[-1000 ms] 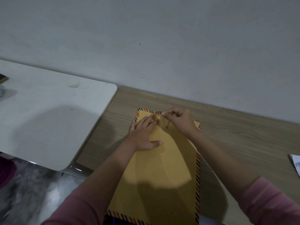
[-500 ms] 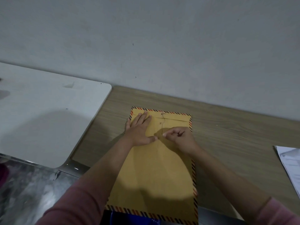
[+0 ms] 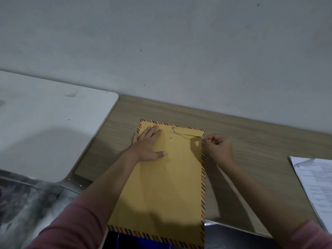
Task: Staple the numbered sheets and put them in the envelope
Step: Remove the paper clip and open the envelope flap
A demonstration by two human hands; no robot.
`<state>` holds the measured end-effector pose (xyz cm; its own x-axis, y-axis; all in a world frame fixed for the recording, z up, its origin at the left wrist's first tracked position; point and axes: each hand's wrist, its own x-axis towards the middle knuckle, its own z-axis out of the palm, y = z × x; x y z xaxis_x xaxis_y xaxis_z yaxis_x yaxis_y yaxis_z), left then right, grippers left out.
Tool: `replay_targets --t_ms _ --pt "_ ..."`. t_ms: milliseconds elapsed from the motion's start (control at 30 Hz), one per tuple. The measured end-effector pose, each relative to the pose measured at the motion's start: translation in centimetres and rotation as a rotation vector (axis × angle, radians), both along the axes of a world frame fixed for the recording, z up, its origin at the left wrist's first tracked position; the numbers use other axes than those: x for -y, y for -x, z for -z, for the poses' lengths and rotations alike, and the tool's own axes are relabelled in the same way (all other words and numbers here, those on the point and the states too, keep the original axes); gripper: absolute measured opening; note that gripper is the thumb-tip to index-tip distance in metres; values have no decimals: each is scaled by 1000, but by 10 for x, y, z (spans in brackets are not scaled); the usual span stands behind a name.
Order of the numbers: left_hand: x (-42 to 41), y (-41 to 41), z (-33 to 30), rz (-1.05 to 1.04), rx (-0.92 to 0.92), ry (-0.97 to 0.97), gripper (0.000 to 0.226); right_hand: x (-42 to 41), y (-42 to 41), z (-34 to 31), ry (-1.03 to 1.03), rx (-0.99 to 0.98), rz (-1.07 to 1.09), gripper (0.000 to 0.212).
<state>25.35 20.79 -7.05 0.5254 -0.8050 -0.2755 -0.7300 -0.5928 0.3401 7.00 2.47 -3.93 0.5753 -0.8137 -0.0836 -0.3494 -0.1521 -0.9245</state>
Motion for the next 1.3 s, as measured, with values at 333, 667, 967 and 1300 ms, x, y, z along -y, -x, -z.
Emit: replay_targets --t_ms 333,667,967,1300 --pt "13 17 -25 173 -34 -306 90 -7 -5 11 551 -281 -450 50" --pt "35 50 -28 -17 48 -119 75 -10 19 28 607 -292 -308 31" --pt "52 99 13 62 175 64 68 -3 64 26 448 -370 -62 37" --pt "44 92 22 21 210 104 66 -6 46 17 470 -403 -109 14"
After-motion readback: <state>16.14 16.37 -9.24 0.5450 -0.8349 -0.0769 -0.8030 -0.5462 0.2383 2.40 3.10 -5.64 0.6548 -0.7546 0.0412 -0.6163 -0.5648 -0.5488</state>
